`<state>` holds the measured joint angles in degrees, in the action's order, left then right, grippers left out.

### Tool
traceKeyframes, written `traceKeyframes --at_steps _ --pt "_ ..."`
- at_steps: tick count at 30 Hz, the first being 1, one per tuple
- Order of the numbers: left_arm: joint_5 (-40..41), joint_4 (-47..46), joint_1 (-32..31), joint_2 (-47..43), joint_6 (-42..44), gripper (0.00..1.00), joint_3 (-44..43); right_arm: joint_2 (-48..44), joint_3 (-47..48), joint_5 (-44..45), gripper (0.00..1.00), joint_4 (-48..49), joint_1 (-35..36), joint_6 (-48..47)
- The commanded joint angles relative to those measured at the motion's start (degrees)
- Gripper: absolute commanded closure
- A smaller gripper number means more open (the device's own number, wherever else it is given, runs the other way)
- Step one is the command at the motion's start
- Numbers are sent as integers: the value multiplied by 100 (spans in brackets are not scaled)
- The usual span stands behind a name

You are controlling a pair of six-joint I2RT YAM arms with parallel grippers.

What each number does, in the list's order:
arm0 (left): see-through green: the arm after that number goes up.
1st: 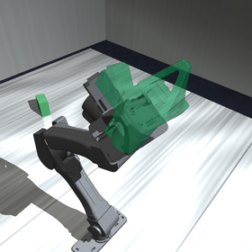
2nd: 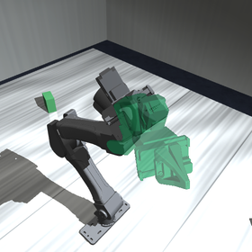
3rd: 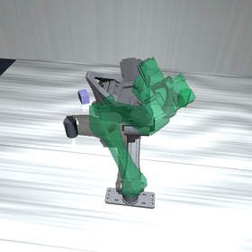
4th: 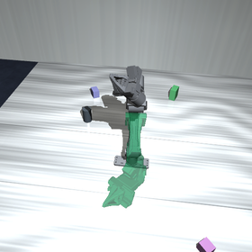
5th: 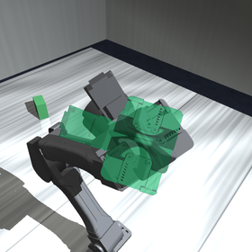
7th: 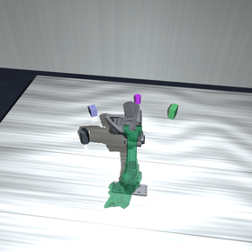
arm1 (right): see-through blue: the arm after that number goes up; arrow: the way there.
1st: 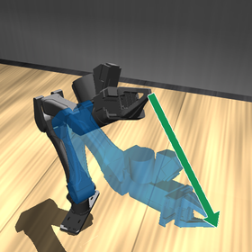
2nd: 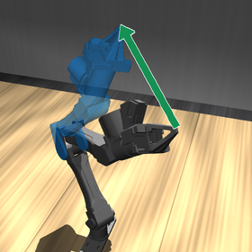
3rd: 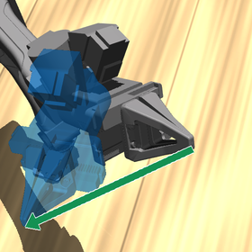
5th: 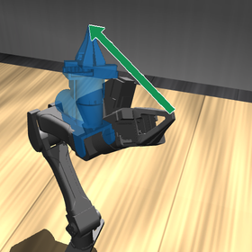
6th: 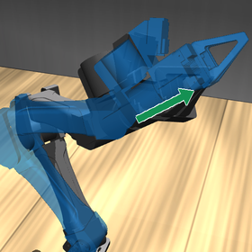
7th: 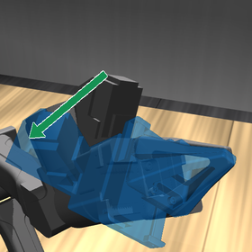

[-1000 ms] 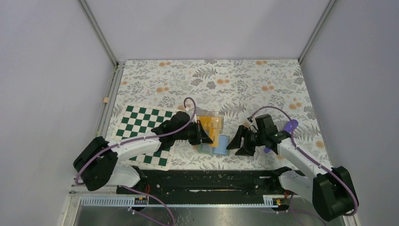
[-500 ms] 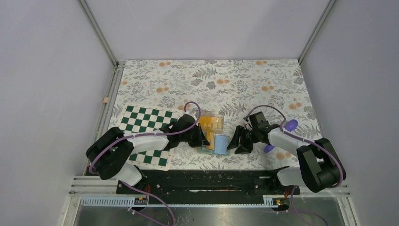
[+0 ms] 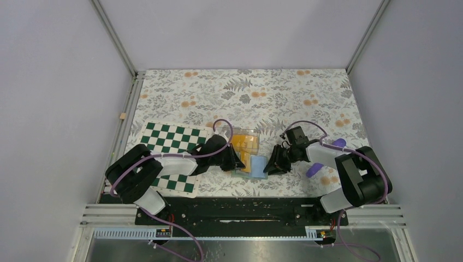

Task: Put the credit cards into the card holder
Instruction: Insert the credit card into the card holder.

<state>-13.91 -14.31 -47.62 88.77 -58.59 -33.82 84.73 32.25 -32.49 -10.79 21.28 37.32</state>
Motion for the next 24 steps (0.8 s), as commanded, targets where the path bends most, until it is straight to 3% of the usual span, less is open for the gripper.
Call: traceKeyframes --at_steps 1,24 --pt "61 -585 -21 -41 -228 100 211 235 19 246 65 169 -1 -146" --pt "-378 -1230 -27 216 -742 100 526 234 -191 -27 68 518 4 21"
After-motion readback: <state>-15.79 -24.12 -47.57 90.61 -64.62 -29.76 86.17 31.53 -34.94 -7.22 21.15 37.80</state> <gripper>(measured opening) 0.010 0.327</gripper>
